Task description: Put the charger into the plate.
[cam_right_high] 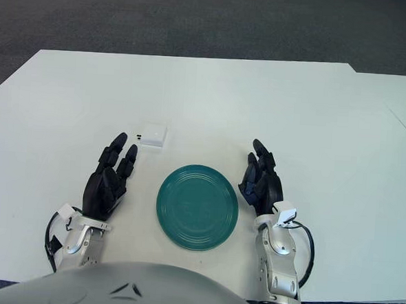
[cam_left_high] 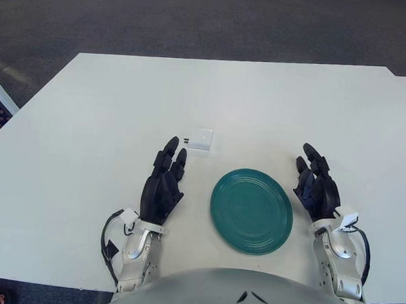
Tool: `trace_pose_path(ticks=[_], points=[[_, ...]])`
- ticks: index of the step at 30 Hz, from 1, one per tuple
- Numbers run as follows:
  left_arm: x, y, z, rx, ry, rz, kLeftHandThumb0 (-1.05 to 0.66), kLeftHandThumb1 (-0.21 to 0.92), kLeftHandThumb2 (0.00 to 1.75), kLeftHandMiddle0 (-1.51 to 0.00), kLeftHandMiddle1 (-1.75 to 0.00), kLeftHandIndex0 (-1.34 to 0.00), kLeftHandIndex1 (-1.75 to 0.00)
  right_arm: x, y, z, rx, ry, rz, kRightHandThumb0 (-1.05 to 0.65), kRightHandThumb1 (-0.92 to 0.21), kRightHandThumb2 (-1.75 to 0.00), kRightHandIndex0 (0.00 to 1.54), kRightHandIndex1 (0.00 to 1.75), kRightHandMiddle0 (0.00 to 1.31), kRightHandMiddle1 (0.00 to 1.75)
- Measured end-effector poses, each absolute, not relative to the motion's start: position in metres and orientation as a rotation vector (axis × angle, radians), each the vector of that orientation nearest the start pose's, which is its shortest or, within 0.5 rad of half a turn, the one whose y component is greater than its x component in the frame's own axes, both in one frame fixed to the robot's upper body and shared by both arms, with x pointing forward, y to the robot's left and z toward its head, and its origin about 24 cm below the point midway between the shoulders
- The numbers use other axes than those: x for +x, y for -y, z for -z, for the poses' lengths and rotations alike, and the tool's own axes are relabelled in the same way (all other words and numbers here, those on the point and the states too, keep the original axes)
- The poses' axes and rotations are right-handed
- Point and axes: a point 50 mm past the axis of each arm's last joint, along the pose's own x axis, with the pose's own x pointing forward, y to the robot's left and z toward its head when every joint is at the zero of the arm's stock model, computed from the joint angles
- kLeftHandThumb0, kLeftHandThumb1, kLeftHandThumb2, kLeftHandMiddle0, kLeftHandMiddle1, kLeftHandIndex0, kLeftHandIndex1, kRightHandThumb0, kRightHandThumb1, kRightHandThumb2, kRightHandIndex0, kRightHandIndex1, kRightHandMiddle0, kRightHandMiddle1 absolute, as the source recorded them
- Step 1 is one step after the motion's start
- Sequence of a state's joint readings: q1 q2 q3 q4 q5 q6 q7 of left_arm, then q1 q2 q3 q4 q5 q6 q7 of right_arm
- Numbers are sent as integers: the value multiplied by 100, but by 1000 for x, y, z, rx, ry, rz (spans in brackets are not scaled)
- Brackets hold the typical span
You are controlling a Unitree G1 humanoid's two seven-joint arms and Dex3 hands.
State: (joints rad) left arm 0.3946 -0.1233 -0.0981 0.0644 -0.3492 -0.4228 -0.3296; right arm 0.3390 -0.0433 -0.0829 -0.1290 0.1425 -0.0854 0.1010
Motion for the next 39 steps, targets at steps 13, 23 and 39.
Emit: trace_pose_path(ticks=[13, 23, 39], points=[[163, -126, 5, -463, 71, 121, -92, 92, 84, -16, 0, 0, -46, 180, 192, -12, 71, -97, 82, -86, -92, -85, 5, 0, 0, 35], [163, -126, 5, -470, 69, 126, -91, 92, 86, -17, -1, 0, -48, 180, 191, -12, 71, -97, 82, -86, -92, -85, 6, 0, 0, 36], [171, -132, -8, -158, 91, 61, -100, 92, 92, -22, -2, 0, -57, 182, 192, -13, 70, -82, 83, -87, -92, -85, 6, 0, 0, 38]])
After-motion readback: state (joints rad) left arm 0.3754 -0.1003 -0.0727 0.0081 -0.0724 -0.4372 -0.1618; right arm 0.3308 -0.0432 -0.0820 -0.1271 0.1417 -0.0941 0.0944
